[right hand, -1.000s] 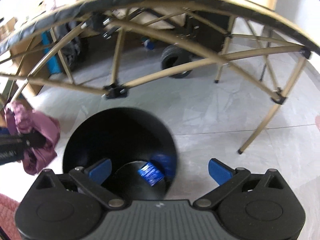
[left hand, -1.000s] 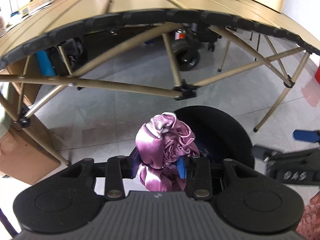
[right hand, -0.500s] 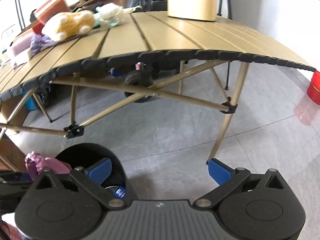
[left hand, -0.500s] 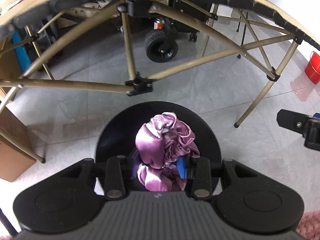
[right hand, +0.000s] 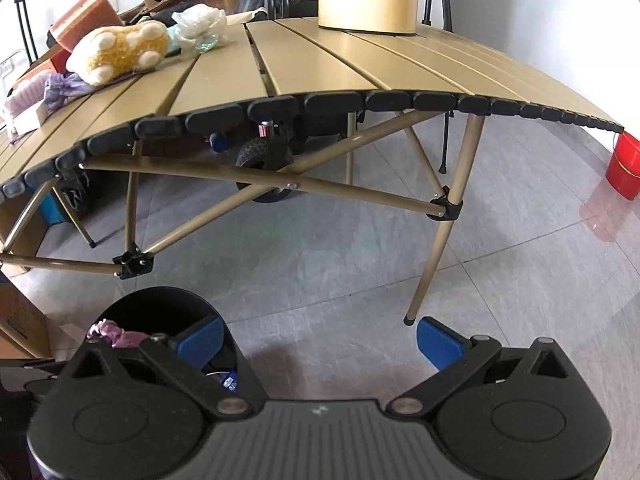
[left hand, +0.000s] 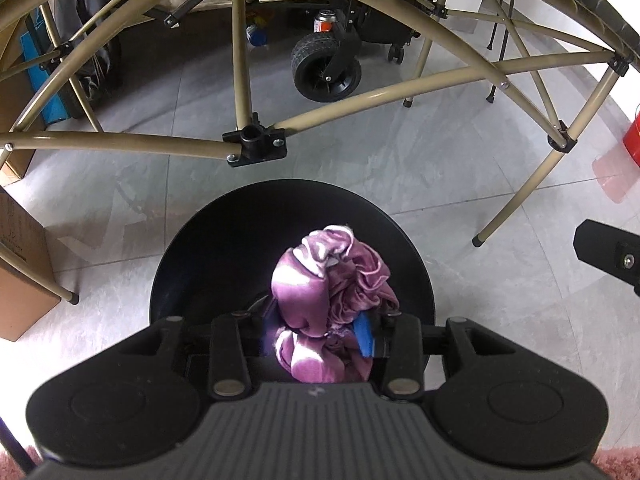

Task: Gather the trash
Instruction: 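Lower the left tool into the bin and open it to drop the scrunchie, then raise both tools back toward the table items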

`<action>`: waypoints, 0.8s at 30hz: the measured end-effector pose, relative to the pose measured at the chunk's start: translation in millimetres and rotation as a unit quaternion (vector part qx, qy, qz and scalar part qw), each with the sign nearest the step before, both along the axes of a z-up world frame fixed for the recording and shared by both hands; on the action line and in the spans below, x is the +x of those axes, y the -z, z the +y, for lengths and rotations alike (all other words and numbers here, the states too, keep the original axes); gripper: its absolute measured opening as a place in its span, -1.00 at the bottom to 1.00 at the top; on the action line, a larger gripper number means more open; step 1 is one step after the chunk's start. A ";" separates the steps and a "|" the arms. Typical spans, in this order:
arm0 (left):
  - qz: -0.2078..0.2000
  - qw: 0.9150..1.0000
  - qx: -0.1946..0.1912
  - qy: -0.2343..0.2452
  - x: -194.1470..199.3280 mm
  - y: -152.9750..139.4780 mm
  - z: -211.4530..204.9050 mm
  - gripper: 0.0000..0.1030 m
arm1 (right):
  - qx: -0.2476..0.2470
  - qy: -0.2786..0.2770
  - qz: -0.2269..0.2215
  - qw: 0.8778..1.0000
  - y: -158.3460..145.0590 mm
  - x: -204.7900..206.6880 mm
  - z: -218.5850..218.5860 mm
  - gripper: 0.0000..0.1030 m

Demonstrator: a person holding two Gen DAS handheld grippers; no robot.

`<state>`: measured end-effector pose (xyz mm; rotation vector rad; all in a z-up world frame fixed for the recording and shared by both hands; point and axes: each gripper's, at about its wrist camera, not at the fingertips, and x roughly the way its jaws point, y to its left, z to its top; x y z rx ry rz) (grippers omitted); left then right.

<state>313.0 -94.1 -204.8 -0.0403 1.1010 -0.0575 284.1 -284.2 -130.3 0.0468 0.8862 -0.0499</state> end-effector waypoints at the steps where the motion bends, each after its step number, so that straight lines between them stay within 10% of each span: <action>1: 0.001 1.000 -0.002 -0.001 -0.1 -0.8 0.7 0.08 | 0.000 0.000 0.000 1.000 0.3 0.0 -0.2 1.00; 4: 0.002 1.000 -0.001 -0.007 0.4 -3.5 1.9 0.97 | 0.000 -0.002 0.000 1.000 0.4 -0.1 0.8 1.00; 24: 0.011 1.000 -0.003 -0.010 -0.3 -8.7 3.5 1.00 | 0.000 -0.003 -0.003 1.000 0.2 -0.4 3.2 1.00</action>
